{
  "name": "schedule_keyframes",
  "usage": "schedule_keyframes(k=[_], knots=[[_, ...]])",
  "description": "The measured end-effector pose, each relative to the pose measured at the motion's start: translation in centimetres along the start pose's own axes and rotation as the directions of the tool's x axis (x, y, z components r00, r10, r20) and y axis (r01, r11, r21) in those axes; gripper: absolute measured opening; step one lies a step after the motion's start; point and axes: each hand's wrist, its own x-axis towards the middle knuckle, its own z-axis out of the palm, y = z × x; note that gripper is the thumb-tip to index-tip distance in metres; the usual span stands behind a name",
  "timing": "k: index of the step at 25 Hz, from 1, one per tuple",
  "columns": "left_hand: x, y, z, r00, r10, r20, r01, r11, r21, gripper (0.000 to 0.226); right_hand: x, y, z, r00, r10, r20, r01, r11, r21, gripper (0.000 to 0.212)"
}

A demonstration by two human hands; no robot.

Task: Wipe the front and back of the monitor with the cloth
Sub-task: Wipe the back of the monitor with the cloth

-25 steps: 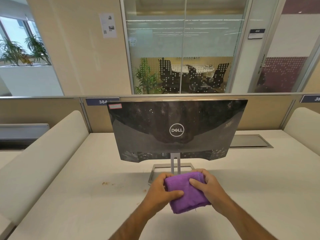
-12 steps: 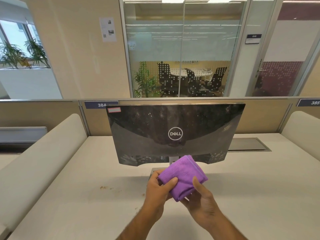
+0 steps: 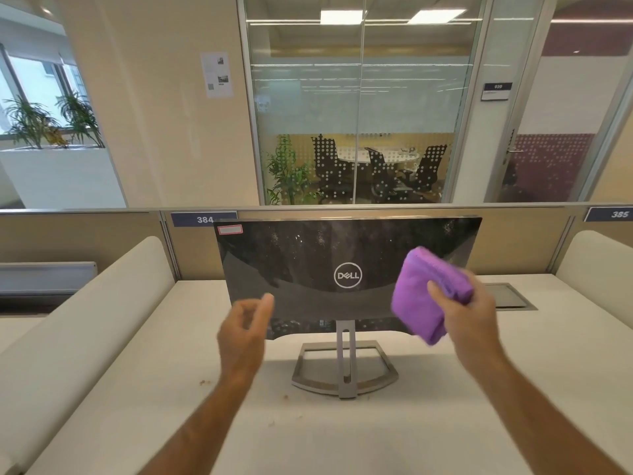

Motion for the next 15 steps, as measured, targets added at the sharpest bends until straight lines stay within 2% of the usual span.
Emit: schedule_keyframes(k=[2, 3, 4, 6, 8, 11, 13, 15], knots=[[3.8, 1.3, -2.1, 0.989, 0.026, -0.145, -0.03, 0.999, -0.026, 0.039, 3.6, -3.1, -1.8, 0.977, -0.208, -0.048, 0.19, 0.95, -0.247, 0.026], [5.6, 1.9, -3.0, 0.983, 0.006, -0.186, -0.016, 0.999, -0.048, 0.042, 5.4, -4.4, -2.6, 0.946, -0.318, -0.058, 0.274, 0.885, -0.377, 0.031], [7.3, 2.5, -3.7, 0.982, -0.027, -0.187, 0.012, 0.997, -0.078, 0.046, 7.1, -5.5, -3.3, 0.903, -0.427, -0.047, 0.351, 0.797, -0.492, 0.037], [9.6, 3.4, -4.4, 0.99, -0.104, -0.095, 0.087, 0.981, -0.173, 0.059, 10.2, -6.9, -4.3, 0.816, -0.575, 0.055, 0.459, 0.588, -0.666, 0.048], [10.5, 3.6, -4.6, 0.981, -0.187, 0.045, 0.192, 0.952, -0.237, 0.075, 12.5, -7.4, -4.6, 0.802, -0.565, 0.195, 0.487, 0.429, -0.761, 0.054], [10.3, 3.1, -4.2, 0.952, -0.245, 0.184, 0.281, 0.938, -0.204, 0.087, 13.4, -6.9, -4.1, 0.847, -0.426, 0.317, 0.466, 0.31, -0.829, 0.054], [9.9, 2.8, -3.8, 0.952, -0.232, 0.2, 0.273, 0.94, -0.206, 0.081, 12.7, -6.4, -3.2, 0.862, -0.372, 0.343, 0.447, 0.24, -0.862, 0.052], [9.8, 2.8, -3.5, 0.957, -0.229, 0.179, 0.265, 0.942, -0.208, 0.08, 11.8, -6.1, -2.0, 0.848, -0.386, 0.364, 0.464, 0.208, -0.861, 0.051]])
